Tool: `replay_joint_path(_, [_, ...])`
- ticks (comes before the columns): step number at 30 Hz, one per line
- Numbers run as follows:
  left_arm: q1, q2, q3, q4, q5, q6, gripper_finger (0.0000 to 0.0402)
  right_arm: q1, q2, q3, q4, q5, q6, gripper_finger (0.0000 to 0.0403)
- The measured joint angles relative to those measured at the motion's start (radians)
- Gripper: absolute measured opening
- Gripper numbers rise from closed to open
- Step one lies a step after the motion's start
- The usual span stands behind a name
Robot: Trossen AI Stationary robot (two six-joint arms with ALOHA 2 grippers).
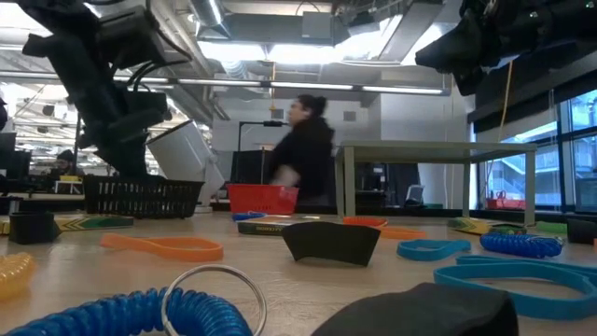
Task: Pick & Place Office Desk Supplies
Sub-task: Put the black rubber band into the black bin
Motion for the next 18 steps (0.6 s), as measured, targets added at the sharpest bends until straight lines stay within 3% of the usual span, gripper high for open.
replay_joint_path(10, [0.0,0.0,-0.007,0.01,0.022,0.001,0.0022,0.0,0.0,0.0,0.0,0.0,-0.008,0.0049])
replay_joint_path(18, [-0.001,0.0,-0.007,0.009,0.026,0.002,0.0053,0.0,0.0,0.0,-0.001,0.0,-0.009,0.0049])
